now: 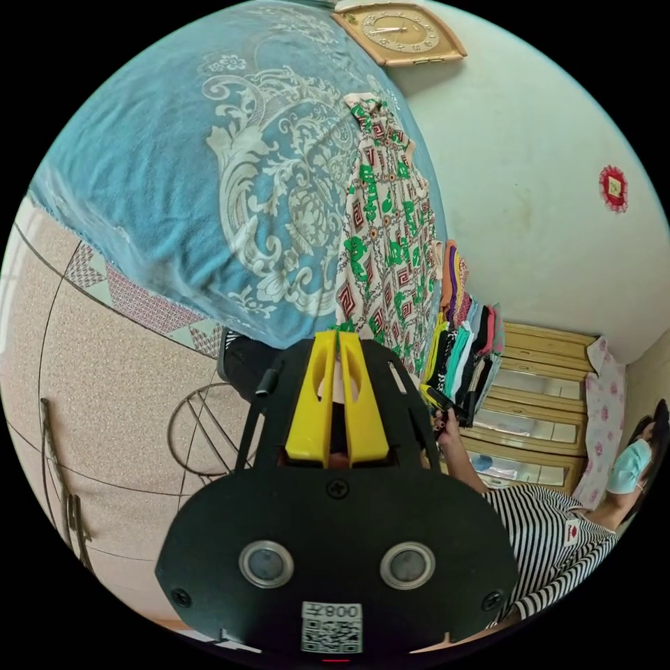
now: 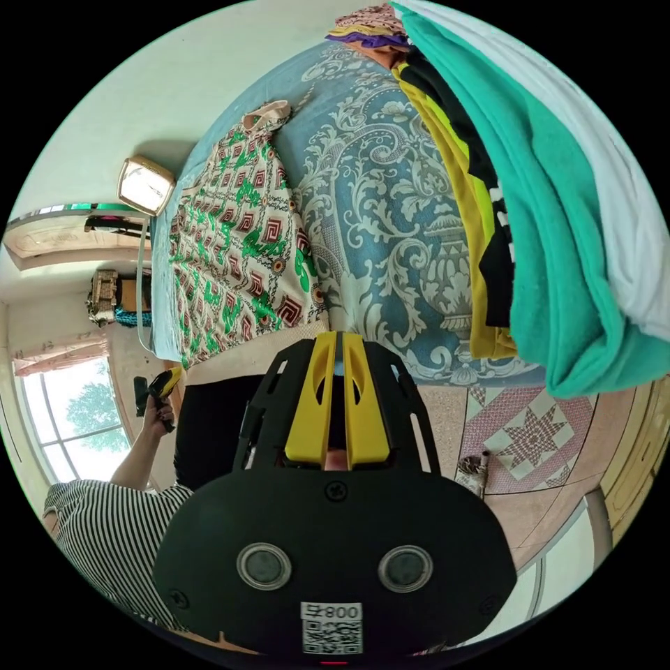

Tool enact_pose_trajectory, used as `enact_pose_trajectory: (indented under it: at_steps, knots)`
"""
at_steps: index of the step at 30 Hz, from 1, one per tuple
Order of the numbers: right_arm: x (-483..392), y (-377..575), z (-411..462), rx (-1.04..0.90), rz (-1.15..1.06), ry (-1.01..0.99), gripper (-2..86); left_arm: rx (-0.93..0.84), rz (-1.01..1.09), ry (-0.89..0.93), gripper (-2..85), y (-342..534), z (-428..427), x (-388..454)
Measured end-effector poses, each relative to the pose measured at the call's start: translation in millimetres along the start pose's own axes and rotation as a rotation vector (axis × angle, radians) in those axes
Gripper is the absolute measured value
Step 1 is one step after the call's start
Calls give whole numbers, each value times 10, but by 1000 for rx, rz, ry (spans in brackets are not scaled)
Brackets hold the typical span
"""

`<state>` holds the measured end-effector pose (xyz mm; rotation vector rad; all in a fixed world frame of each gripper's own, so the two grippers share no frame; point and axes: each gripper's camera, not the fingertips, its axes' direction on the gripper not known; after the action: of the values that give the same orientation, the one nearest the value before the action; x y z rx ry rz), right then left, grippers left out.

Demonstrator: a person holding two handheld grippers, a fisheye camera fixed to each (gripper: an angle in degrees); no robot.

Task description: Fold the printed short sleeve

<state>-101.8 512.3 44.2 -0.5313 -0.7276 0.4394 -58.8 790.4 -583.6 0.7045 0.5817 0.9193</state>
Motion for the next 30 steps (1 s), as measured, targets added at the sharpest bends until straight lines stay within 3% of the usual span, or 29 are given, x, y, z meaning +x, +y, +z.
enact_pose_trajectory:
  at_steps: [6, 12, 22, 30]
  knots:
    - [-264, -384, 354, 85, -100, 102, 29, 89, 58, 0, 27, -788, -53, 296]
    - [-1045, -1398, 989, 130, -356, 94, 49, 152, 142, -76, 44, -1968, 107, 766]
    - [-3434, -3181, 2952, 121, -908, -29, 65, 259, 168, -317, 59, -3361, 401, 989]
    - [-4876, -4058, 4729, 41, -1105, 61, 73, 313, 252, -254, 60, -3537, 571, 1008]
